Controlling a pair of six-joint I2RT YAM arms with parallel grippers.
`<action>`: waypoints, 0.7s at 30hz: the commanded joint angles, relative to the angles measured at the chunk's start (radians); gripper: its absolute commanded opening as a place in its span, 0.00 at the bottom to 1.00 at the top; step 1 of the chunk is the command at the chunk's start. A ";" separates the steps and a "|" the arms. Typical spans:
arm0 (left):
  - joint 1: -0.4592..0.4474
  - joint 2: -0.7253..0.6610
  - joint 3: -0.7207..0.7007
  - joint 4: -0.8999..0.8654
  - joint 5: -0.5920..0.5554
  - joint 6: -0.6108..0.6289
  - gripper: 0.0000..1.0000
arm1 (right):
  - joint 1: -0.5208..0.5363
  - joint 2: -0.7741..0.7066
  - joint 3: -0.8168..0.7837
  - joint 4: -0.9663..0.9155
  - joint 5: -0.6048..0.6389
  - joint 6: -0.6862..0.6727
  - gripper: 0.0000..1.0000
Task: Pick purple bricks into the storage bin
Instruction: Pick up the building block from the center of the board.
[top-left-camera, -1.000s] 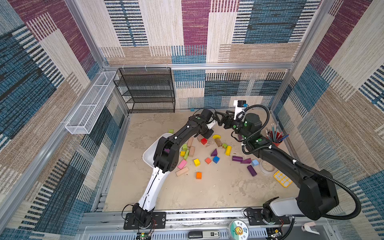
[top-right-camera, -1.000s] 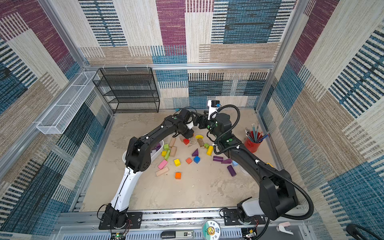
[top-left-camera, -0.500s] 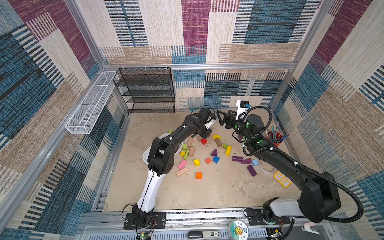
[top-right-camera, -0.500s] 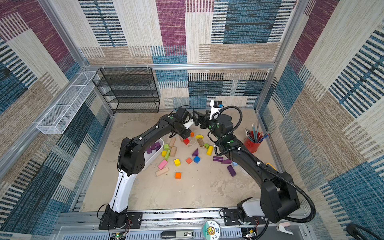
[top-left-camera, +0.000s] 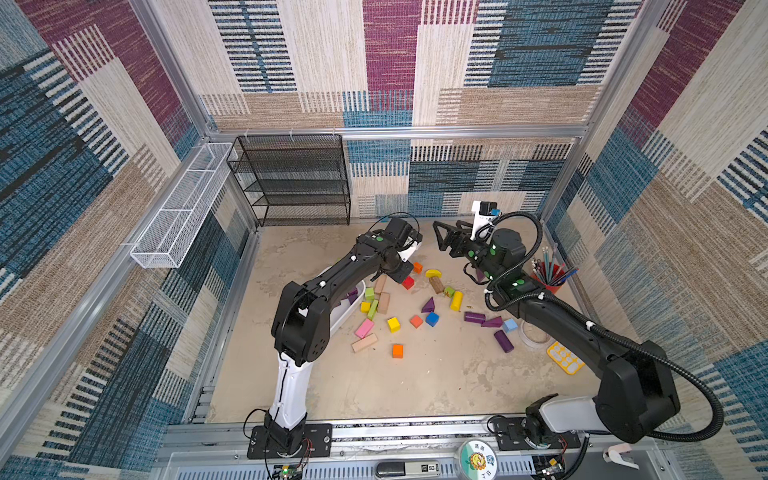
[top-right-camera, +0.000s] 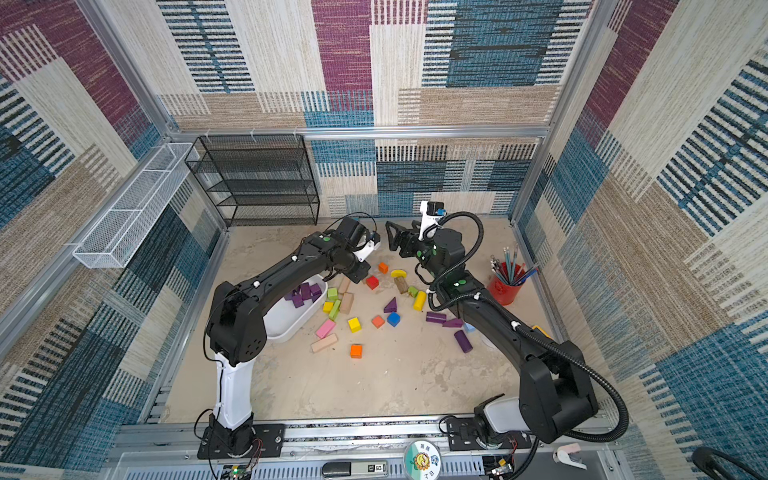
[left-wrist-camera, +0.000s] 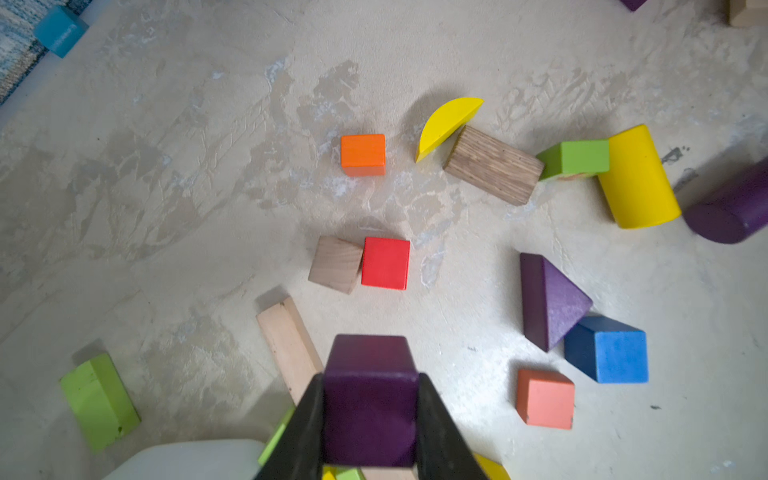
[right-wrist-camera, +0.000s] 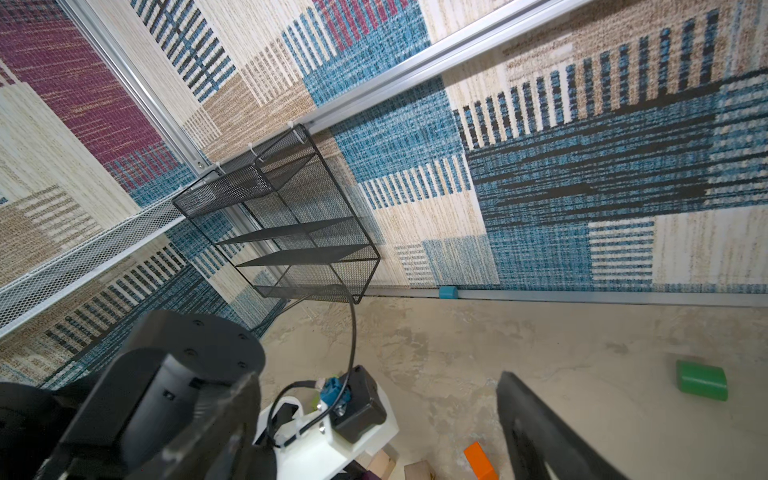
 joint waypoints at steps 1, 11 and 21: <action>0.011 -0.055 -0.055 0.038 -0.014 -0.047 0.28 | 0.000 0.006 0.010 0.033 -0.002 0.010 0.89; 0.081 -0.238 -0.257 0.077 0.002 -0.124 0.27 | 0.000 0.015 0.012 0.029 0.005 0.011 0.89; 0.185 -0.398 -0.426 0.100 0.029 -0.210 0.28 | 0.000 0.043 0.028 0.033 -0.046 0.017 0.89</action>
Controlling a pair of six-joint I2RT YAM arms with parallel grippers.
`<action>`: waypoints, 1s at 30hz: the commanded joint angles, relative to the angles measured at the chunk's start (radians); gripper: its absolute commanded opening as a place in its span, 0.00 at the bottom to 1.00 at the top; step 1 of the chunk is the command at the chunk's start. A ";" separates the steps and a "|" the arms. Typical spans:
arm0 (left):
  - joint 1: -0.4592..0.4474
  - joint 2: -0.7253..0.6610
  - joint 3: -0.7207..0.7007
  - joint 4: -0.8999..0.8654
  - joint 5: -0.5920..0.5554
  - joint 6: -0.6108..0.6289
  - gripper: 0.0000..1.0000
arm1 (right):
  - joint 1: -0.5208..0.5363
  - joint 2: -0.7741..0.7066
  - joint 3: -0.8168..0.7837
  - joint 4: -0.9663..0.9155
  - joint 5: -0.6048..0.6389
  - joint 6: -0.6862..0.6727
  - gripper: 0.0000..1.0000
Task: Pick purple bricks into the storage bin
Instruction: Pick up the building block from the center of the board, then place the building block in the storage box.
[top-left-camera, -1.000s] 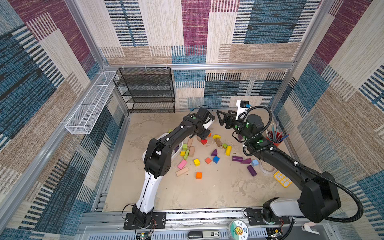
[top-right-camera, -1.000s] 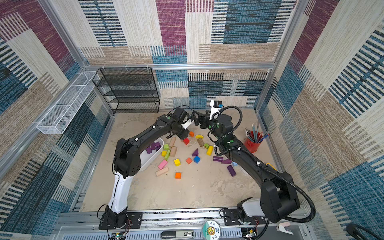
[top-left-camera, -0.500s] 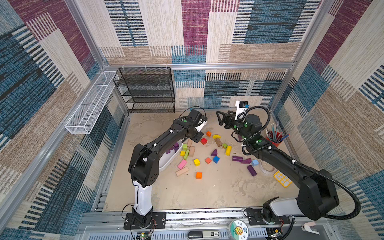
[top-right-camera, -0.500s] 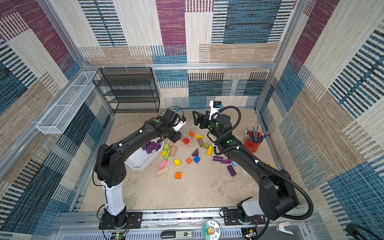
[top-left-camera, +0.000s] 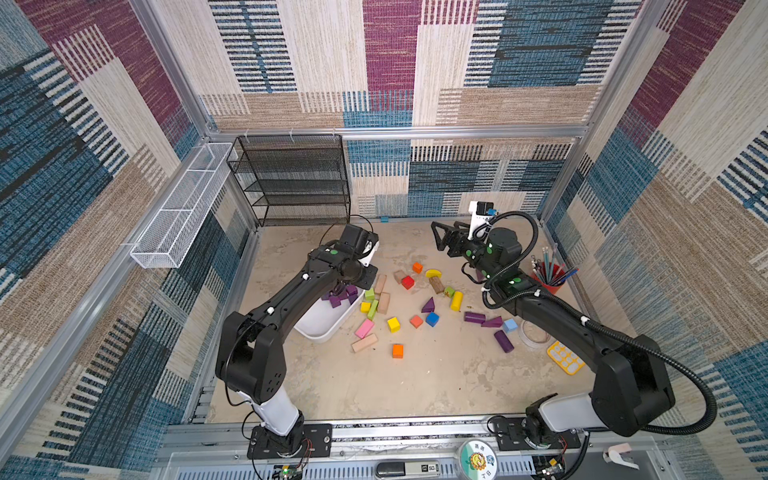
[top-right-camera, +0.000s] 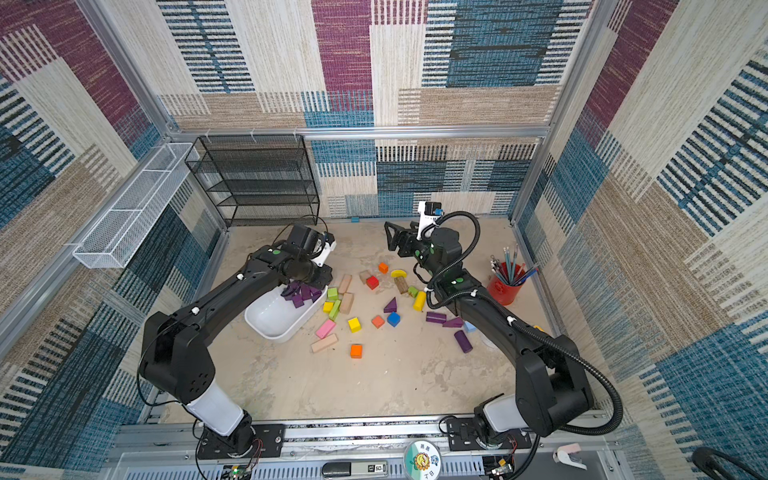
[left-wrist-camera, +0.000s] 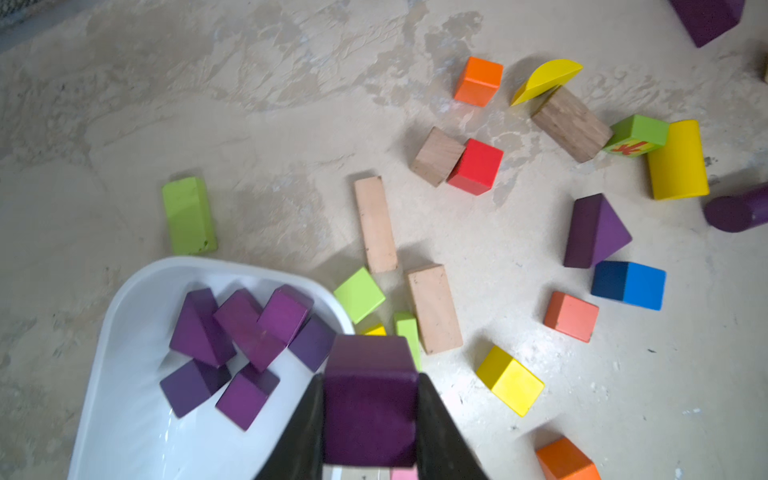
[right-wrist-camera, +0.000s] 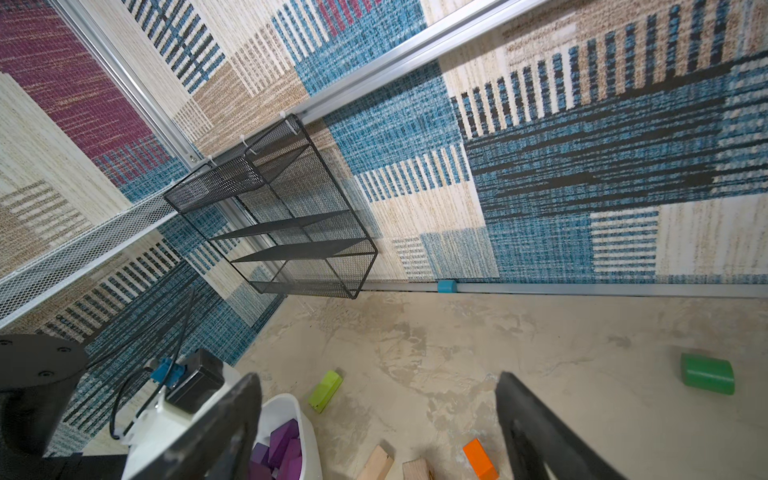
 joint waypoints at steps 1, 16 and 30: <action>0.024 -0.037 -0.032 0.019 0.023 -0.054 0.28 | 0.001 0.014 0.015 0.032 -0.045 0.014 0.89; 0.174 -0.135 -0.168 0.037 -0.065 -0.188 0.27 | 0.012 0.109 0.045 0.080 -0.228 -0.022 0.88; 0.249 -0.102 -0.214 0.055 -0.156 -0.258 0.27 | 0.035 0.145 0.017 0.178 -0.405 -0.142 0.91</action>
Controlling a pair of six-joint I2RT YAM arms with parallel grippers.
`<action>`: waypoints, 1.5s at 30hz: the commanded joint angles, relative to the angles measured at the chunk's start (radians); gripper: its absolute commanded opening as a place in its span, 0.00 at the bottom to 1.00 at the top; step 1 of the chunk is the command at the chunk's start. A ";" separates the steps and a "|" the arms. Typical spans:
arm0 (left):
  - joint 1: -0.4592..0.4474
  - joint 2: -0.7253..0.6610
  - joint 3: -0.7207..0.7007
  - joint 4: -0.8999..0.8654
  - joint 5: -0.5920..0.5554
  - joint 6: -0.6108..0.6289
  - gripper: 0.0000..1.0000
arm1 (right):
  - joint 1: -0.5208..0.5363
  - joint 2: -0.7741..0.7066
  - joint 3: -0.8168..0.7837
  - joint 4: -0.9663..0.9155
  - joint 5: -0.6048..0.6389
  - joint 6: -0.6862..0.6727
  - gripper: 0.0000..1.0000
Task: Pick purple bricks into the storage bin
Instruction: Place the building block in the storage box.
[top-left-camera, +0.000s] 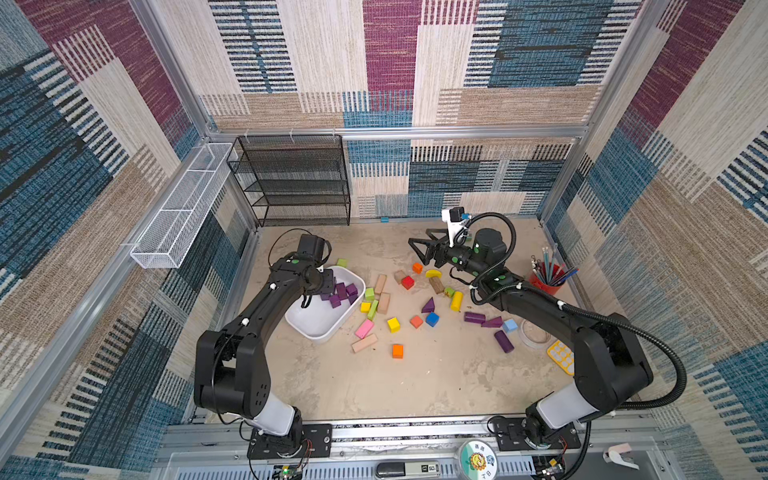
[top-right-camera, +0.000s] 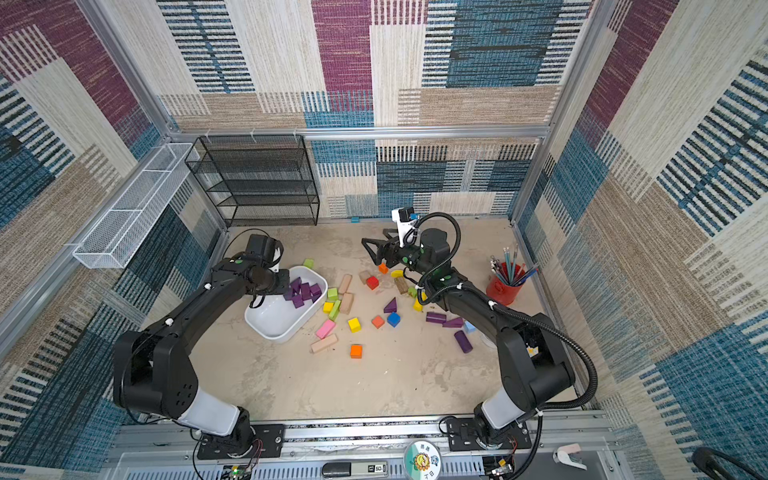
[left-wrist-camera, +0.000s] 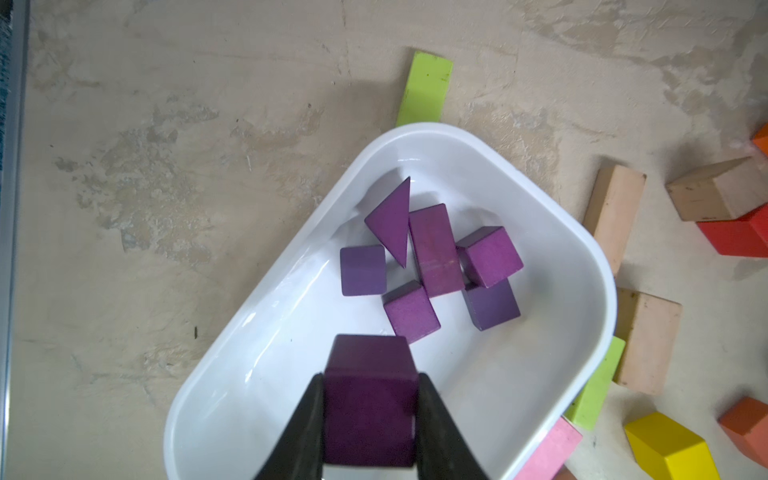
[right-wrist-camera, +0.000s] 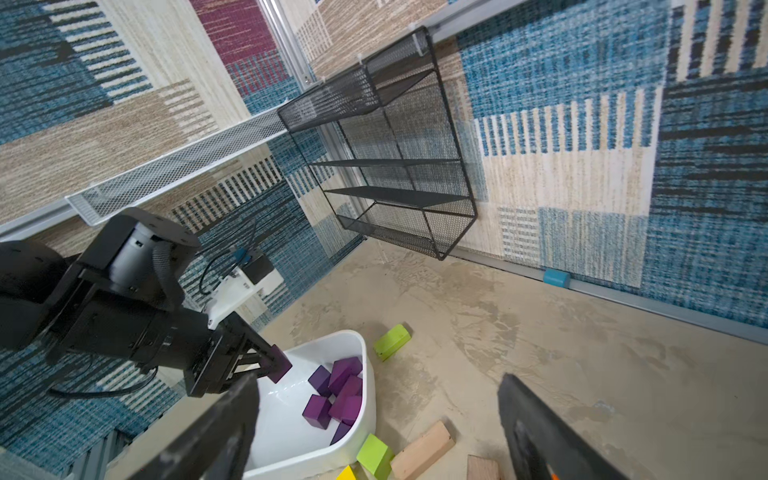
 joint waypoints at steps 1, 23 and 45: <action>0.004 0.004 -0.018 0.033 -0.031 -0.040 0.27 | 0.013 0.019 0.009 0.039 -0.051 -0.051 0.91; 0.005 0.148 -0.038 0.038 -0.128 -0.057 0.27 | 0.090 0.089 -0.038 0.157 0.072 -0.152 0.91; 0.030 0.242 -0.018 0.077 -0.074 -0.056 0.30 | 0.101 0.160 -0.008 0.188 0.016 -0.101 0.91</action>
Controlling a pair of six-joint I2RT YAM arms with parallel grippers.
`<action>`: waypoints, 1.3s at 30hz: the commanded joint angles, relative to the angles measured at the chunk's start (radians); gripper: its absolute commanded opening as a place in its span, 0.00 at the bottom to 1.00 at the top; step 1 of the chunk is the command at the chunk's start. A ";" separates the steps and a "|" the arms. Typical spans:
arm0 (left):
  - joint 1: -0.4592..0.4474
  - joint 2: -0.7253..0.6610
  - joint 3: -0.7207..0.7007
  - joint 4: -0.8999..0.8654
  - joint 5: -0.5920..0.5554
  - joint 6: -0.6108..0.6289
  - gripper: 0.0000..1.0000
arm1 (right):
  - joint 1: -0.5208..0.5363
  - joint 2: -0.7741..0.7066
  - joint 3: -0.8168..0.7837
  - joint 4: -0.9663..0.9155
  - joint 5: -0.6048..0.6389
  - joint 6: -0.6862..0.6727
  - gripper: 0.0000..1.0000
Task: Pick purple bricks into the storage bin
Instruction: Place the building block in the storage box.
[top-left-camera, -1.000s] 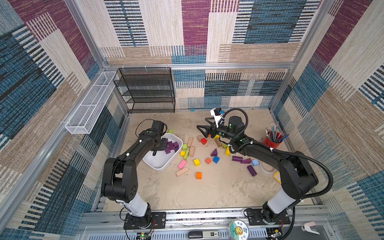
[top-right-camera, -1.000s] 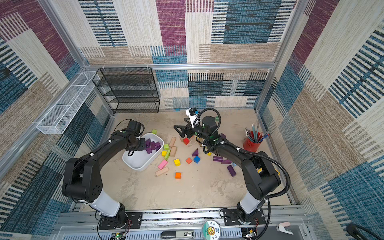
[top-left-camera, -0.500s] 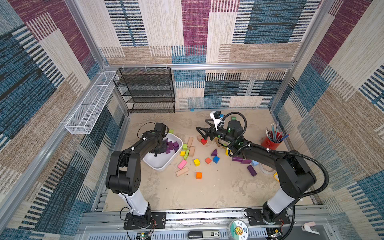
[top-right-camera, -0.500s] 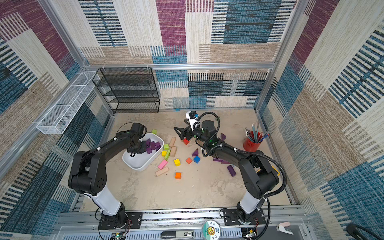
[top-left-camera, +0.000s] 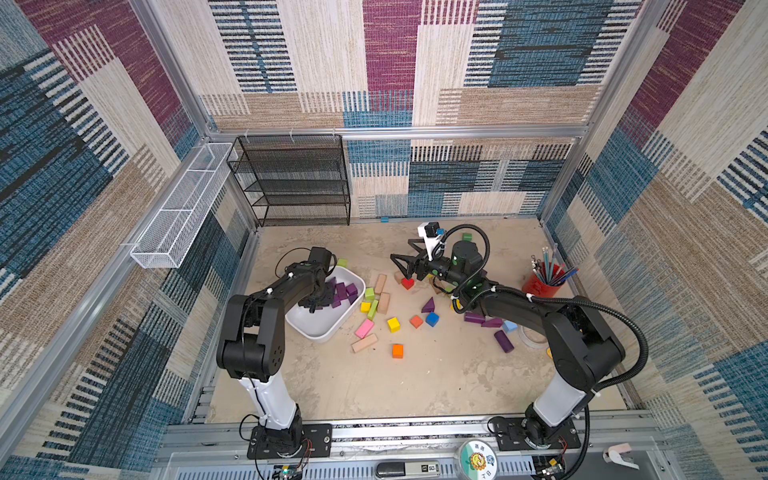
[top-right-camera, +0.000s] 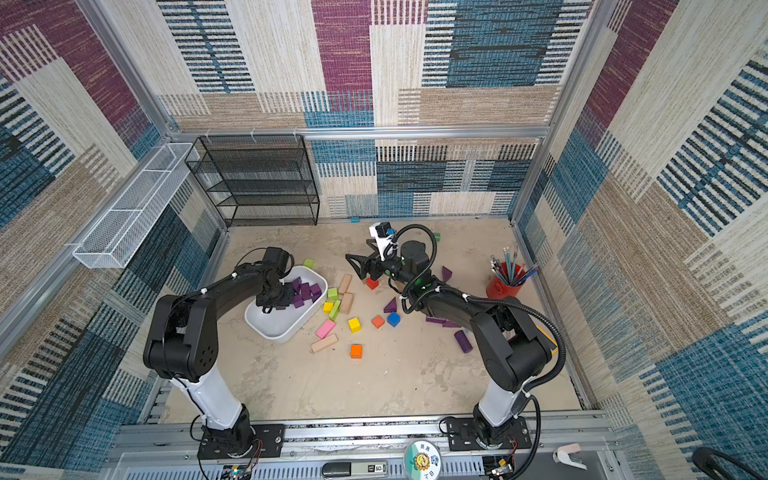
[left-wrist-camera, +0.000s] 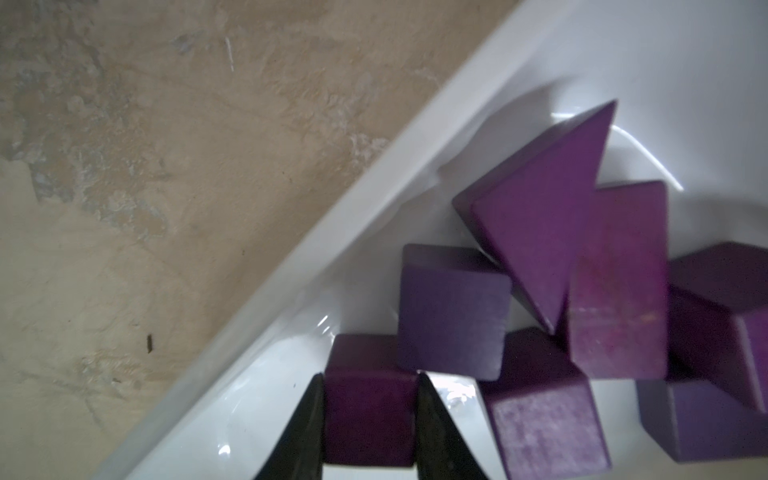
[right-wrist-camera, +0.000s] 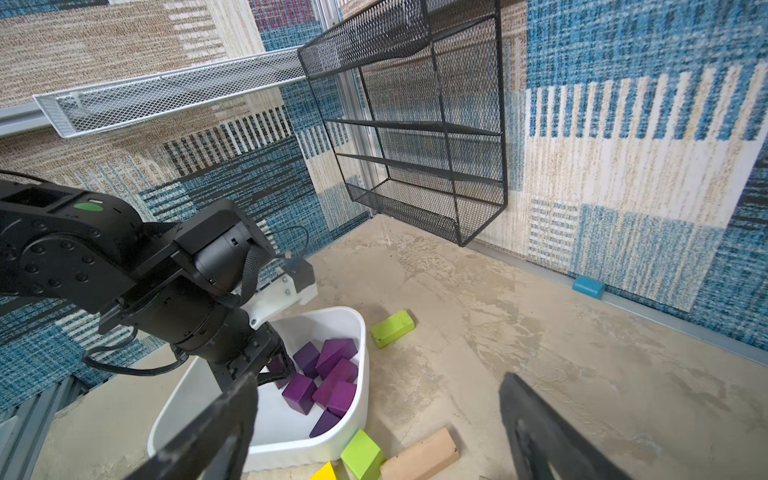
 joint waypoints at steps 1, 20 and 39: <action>0.007 0.005 0.014 0.008 0.011 -0.002 0.31 | 0.007 0.008 0.010 0.030 -0.032 0.019 0.91; 0.017 -0.121 0.016 -0.003 0.005 -0.007 0.59 | 0.013 0.022 0.023 0.016 0.000 0.024 0.91; -0.038 -0.315 0.017 0.013 0.218 -0.011 0.81 | 0.014 0.062 0.164 -0.275 0.390 0.123 0.90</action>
